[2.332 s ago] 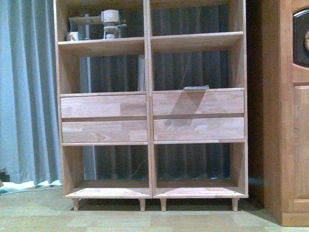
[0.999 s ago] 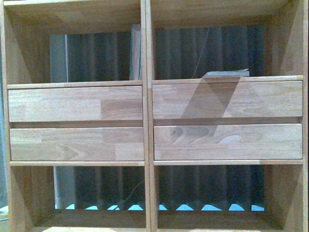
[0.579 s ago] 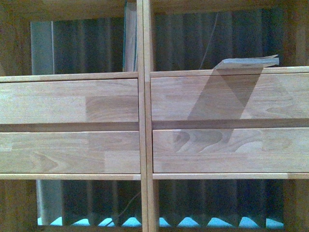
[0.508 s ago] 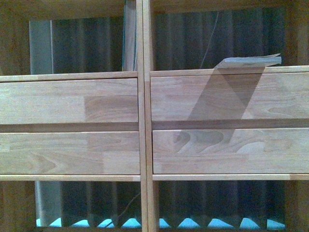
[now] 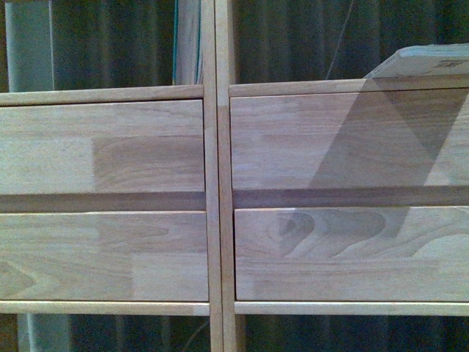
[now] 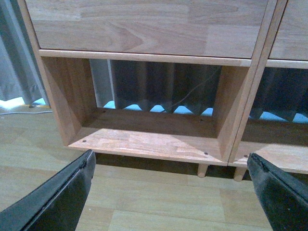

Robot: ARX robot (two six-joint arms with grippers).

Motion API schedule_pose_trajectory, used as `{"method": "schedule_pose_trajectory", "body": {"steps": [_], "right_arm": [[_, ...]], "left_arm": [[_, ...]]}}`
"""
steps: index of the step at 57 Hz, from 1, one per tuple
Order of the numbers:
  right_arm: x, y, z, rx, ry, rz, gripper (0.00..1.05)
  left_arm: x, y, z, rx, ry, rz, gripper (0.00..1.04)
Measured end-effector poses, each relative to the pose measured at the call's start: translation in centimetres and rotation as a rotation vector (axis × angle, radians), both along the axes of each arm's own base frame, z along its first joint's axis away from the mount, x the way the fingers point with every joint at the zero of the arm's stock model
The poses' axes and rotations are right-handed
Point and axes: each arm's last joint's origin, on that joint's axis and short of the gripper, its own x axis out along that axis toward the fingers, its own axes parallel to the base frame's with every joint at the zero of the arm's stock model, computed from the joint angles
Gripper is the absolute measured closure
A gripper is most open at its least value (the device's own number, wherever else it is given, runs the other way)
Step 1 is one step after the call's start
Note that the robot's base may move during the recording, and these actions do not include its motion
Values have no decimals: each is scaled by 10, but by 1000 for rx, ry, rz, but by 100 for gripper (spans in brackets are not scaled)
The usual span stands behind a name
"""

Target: Organize books on shelf

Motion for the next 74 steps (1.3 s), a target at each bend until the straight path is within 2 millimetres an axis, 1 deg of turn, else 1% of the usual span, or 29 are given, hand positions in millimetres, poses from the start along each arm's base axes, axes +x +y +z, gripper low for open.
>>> {"method": "schedule_pose_trajectory", "body": {"steps": [74], "right_arm": [[0, 0, 0, 0, 1, 0, 7]], "left_arm": [[0, 0, 0, 0, 0, 0, 7]]}}
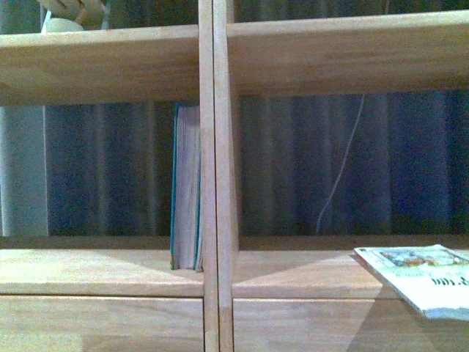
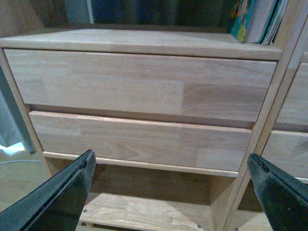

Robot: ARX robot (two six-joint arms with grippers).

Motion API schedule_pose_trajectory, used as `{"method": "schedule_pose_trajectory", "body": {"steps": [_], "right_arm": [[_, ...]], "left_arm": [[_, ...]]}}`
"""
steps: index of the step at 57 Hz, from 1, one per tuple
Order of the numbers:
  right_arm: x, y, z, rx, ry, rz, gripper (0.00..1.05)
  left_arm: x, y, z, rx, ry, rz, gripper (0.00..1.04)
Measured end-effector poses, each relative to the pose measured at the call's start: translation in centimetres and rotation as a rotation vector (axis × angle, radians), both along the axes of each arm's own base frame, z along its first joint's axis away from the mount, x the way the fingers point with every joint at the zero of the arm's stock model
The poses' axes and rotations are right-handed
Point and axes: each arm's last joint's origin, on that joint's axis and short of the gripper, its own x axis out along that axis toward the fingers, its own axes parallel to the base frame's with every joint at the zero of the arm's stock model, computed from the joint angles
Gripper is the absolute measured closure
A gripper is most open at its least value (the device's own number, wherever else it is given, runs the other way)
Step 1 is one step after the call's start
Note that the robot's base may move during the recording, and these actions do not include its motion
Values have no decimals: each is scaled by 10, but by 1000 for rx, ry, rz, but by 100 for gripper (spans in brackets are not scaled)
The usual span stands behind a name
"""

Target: Organize books on shelf

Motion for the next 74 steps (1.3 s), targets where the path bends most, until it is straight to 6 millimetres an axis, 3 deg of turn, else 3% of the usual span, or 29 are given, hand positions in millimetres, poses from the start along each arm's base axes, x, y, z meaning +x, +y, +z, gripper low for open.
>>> {"method": "schedule_pose_trajectory", "body": {"steps": [6, 14, 23, 33, 55, 74], "right_arm": [[0, 0, 0, -7, -9, -17, 7], [4, 0, 18, 22, -176, -240, 7], [26, 1, 0, 130, 63, -266, 7], [66, 5, -1, 444, 283, -290, 7], [165, 20, 10, 862, 355, -354, 7], [211, 7, 23, 1080, 314, -391, 7]], "left_arm": [[0, 0, 0, 0, 0, 0, 7], [0, 0, 0, 0, 0, 0, 7], [0, 0, 0, 0, 0, 0, 7], [0, 0, 0, 0, 0, 0, 7], [0, 0, 0, 0, 0, 0, 7], [0, 0, 0, 0, 0, 0, 7]]}}
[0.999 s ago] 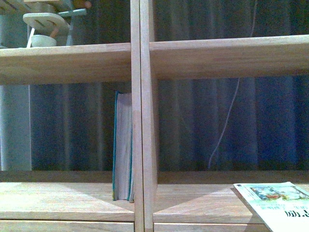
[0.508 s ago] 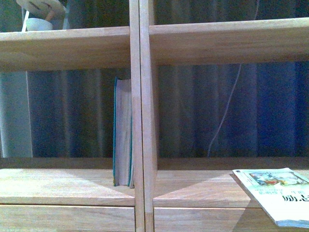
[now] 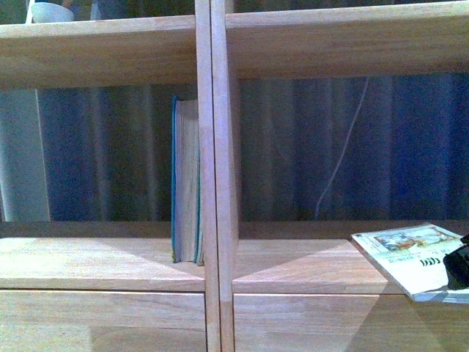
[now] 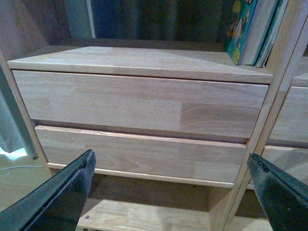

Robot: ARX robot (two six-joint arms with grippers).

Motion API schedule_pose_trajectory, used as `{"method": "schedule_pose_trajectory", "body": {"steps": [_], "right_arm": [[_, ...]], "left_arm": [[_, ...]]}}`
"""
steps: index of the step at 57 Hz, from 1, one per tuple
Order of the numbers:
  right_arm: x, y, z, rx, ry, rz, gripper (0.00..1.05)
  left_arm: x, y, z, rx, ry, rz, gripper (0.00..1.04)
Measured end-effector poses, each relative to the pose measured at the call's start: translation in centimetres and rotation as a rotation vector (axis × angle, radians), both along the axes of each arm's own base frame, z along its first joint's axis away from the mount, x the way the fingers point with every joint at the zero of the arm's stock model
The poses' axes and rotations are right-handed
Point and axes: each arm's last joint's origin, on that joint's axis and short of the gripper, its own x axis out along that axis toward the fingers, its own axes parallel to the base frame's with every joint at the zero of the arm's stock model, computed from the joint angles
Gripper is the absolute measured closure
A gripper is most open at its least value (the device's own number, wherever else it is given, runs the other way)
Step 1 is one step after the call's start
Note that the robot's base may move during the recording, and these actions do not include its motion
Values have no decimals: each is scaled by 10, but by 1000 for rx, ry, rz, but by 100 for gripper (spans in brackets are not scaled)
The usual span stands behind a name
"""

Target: Organize books on shelf

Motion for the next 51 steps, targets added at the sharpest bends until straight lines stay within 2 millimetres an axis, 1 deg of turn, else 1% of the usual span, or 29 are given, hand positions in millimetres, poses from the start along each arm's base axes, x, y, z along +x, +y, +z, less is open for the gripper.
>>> {"method": "schedule_pose_trajectory", "body": {"steps": [9, 15, 19, 27, 35, 44, 51], "right_arm": [[2, -11, 0, 50, 6, -17, 7], [-2, -20, -1, 84, 33, -4, 7], [-5, -26, 3, 96, 29, -6, 7], [-4, -28, 8, 107, 17, -12, 7], [10, -21, 16, 116, -1, -7, 7], [33, -9, 18, 121, 8, 0, 7], [48, -3, 21, 120, 4, -4, 7]], "left_arm": [[0, 0, 0, 0, 0, 0, 7], [0, 0, 0, 0, 0, 0, 7], [0, 0, 0, 0, 0, 0, 7], [0, 0, 0, 0, 0, 0, 7], [0, 0, 0, 0, 0, 0, 7], [0, 0, 0, 0, 0, 0, 7], [0, 0, 0, 0, 0, 0, 7]]}}
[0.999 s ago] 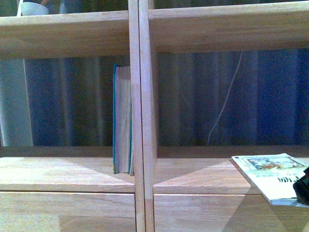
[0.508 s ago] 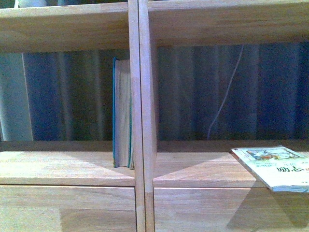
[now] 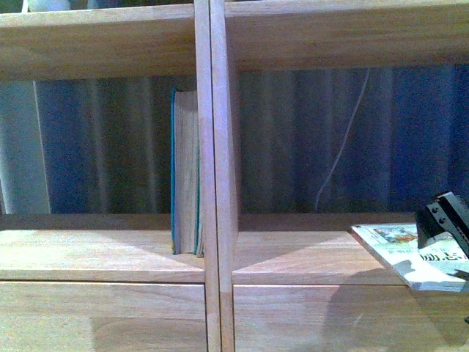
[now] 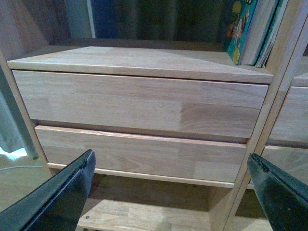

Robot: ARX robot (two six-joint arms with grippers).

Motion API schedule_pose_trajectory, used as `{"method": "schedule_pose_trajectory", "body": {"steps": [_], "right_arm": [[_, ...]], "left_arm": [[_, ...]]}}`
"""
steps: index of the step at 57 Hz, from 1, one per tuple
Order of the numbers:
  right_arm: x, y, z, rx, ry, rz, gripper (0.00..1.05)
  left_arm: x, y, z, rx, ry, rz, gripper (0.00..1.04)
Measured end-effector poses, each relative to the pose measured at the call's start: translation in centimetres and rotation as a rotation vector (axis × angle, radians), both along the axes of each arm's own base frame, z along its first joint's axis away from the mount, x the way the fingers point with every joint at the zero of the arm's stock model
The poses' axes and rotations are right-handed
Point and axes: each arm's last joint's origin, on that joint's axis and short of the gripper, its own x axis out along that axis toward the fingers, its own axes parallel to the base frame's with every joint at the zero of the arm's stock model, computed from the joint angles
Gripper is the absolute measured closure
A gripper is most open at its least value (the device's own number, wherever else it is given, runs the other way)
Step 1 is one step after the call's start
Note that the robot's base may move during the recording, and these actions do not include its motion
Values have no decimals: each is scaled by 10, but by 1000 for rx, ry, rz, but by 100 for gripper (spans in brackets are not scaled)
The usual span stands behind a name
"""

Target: Organize books on shelf

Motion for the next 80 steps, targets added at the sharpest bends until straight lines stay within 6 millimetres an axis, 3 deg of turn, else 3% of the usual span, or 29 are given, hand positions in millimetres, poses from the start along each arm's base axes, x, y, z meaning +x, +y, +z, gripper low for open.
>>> {"method": "schedule_pose_trajectory", "body": {"steps": [13, 32, 37, 46, 60, 73, 80], "right_arm": [[28, 3, 6, -15, -12, -21, 7], [44, 3, -1, -49, 16, -37, 7], [44, 0, -2, -52, 28, -43, 24], [44, -5, -3, -44, 29, -49, 43], [40, -11, 3, -23, 15, -44, 68], [34, -16, 5, 6, -2, -39, 74], [29, -21, 16, -41, -42, -22, 96]], "left_arm": [[0, 0, 0, 0, 0, 0, 7], [0, 0, 0, 0, 0, 0, 7], [0, 0, 0, 0, 0, 0, 7], [0, 0, 0, 0, 0, 0, 7], [0, 0, 0, 0, 0, 0, 7], [0, 0, 0, 0, 0, 0, 7], [0, 0, 0, 0, 0, 0, 7]]}}
